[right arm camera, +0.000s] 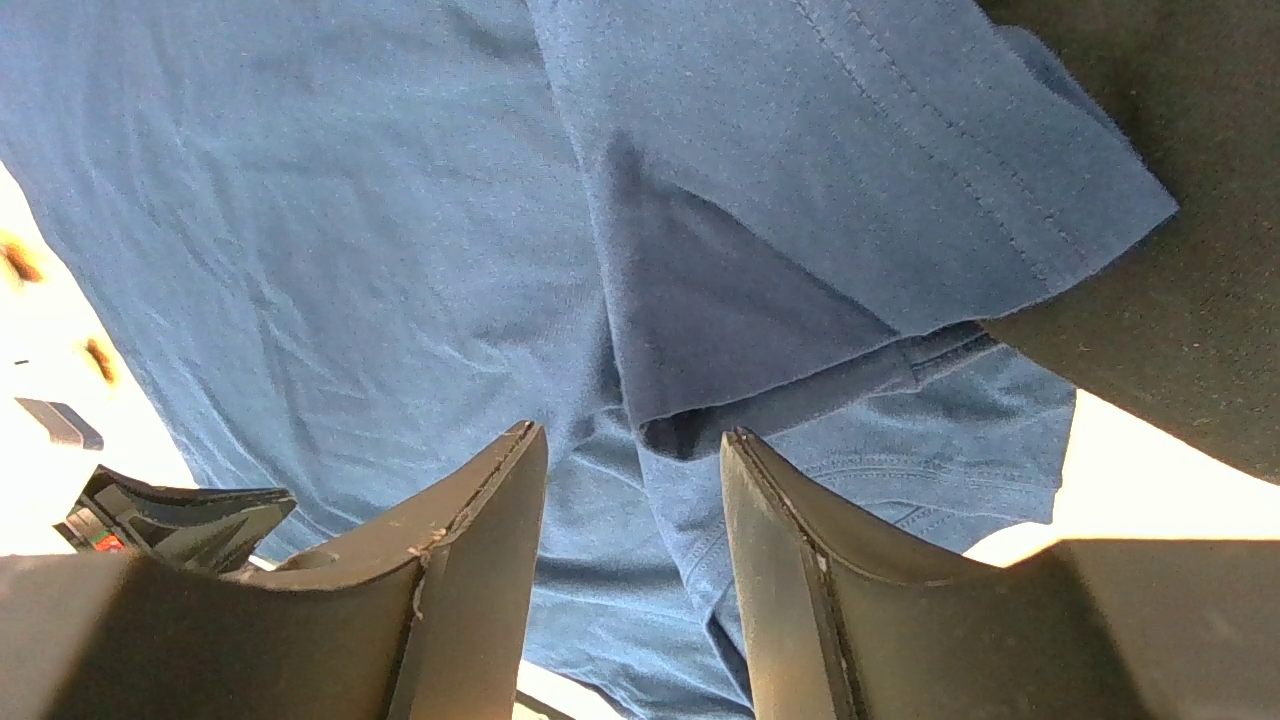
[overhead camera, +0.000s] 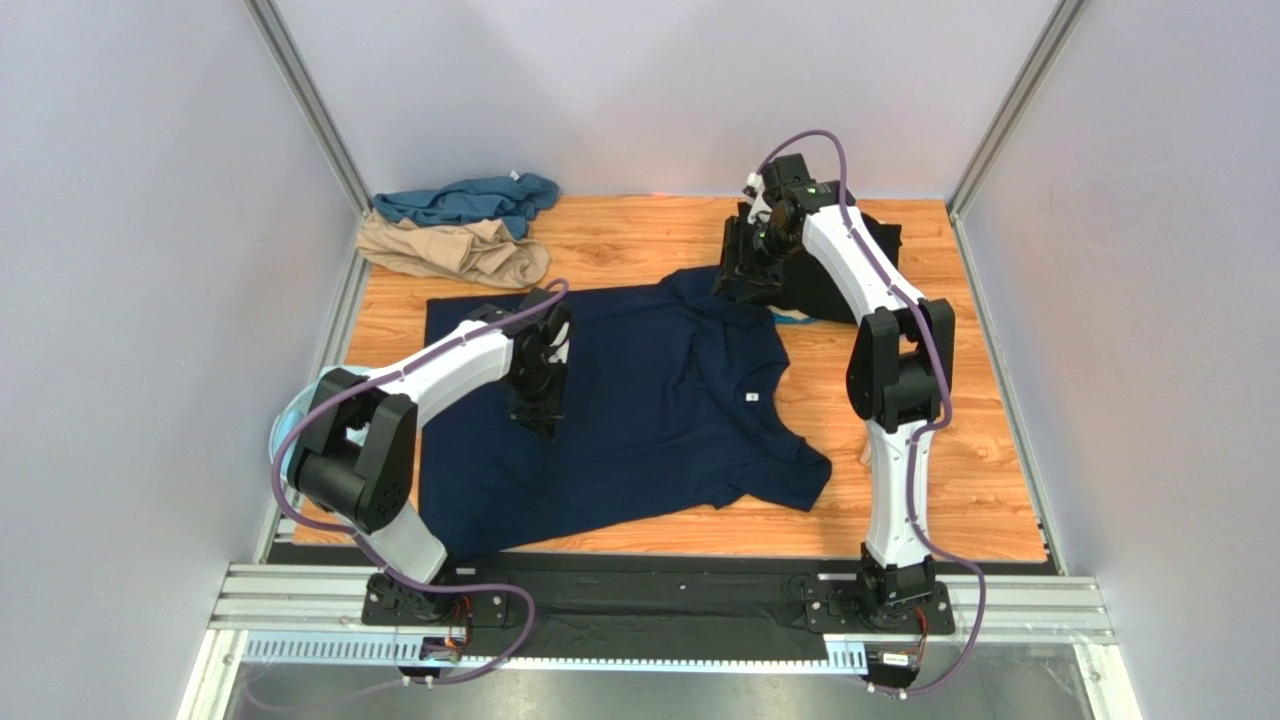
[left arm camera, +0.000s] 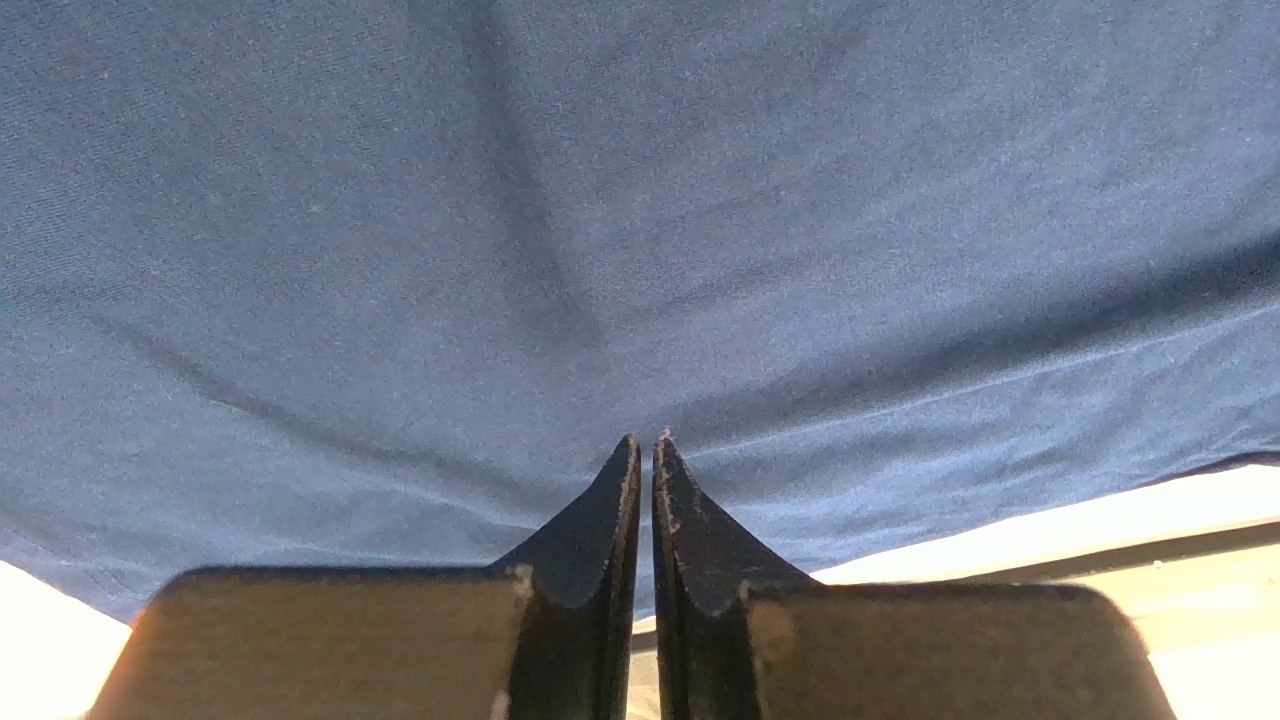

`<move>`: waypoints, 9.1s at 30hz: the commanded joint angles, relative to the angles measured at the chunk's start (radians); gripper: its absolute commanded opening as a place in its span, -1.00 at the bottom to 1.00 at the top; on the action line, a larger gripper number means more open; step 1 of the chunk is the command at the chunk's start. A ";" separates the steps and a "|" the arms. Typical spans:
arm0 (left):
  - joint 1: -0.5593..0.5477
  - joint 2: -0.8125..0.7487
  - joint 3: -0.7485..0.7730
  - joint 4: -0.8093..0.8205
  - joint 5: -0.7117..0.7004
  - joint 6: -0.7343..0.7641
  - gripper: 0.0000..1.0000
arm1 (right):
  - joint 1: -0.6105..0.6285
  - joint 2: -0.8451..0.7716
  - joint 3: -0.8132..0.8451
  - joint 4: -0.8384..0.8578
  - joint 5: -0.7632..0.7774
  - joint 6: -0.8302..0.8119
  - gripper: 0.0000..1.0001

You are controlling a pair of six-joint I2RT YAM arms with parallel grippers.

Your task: Fold and stack the t-shirts

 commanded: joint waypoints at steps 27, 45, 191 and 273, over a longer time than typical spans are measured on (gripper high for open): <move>-0.001 -0.021 -0.034 0.021 -0.007 -0.031 -0.78 | 0.002 0.004 0.000 -0.008 0.012 -0.023 -1.00; -0.005 -0.059 -0.003 -0.006 -0.001 -0.063 -0.77 | 0.003 0.021 0.003 0.000 -0.006 -0.007 -1.00; -0.236 0.219 0.123 0.061 -0.023 0.105 -0.67 | 0.008 0.019 -0.339 0.002 0.213 -0.080 -1.00; -0.135 0.177 0.281 -0.008 -0.115 0.138 -0.63 | -0.024 -0.120 -0.016 -0.068 0.291 -0.038 -0.31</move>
